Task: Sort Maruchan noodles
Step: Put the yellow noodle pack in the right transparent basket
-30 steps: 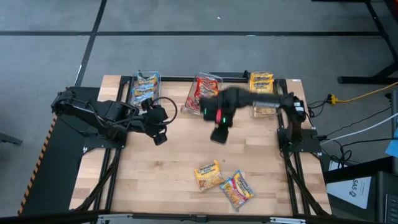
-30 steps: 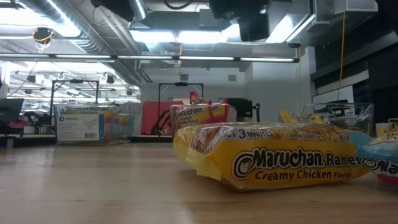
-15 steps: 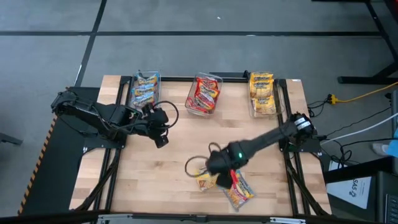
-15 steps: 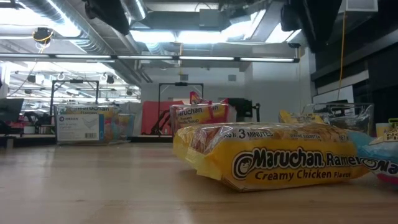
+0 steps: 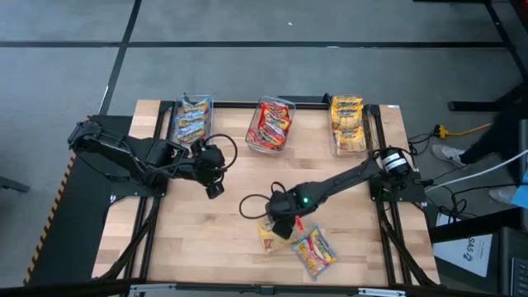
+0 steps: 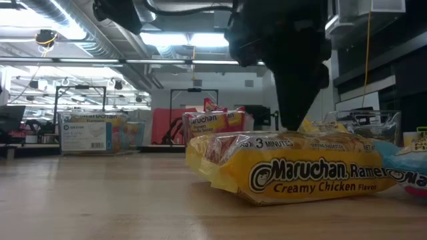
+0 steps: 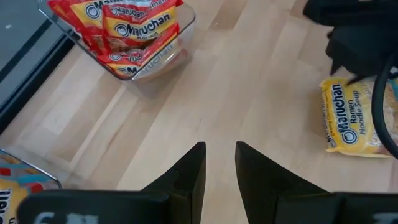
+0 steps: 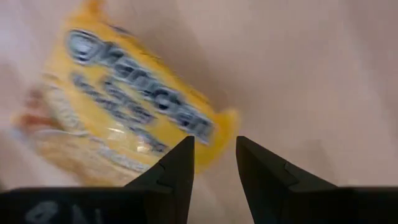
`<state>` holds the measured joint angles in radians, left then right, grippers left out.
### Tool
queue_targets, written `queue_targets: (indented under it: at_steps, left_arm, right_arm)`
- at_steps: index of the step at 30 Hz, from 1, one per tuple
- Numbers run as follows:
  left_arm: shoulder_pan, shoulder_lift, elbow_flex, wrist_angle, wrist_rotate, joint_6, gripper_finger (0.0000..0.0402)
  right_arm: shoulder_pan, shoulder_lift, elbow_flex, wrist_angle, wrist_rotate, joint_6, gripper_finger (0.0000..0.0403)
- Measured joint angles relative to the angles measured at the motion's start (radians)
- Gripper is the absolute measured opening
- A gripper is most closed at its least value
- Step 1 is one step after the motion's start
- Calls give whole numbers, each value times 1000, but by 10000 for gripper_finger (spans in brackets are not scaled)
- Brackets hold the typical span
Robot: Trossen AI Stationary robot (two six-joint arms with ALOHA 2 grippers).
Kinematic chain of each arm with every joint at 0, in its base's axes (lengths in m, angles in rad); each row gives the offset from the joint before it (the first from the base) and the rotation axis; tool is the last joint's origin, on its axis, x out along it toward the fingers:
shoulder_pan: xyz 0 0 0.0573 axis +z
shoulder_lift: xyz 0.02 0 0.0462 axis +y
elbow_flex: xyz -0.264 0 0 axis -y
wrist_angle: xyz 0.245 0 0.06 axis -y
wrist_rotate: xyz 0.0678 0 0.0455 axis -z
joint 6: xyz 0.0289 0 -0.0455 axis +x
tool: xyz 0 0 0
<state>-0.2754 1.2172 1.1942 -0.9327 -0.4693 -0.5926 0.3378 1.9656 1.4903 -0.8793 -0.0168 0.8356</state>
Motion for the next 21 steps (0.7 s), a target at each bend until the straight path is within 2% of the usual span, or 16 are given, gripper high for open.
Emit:
queue_targets:
  at_steps: [2, 7, 18, 21]
  left_arm:
    - [0, 0, 0, 0, 0, 0, 80]
    - [0, 0, 0, -1, 0, 0, 80]
    - [0, 0, 0, 0, 0, 46, 80]
    - [0, 0, 0, 0, 0, 46, 80]
  right_arm:
    - [-6, 0, -23, 82, -44, -1, 122]
    - [-6, 0, -67, 187, -47, 10, 122]
    - [-7, -6, -152, 252, -76, 56, 121]
    - [-19, -5, -154, 287, -83, 53, 102]
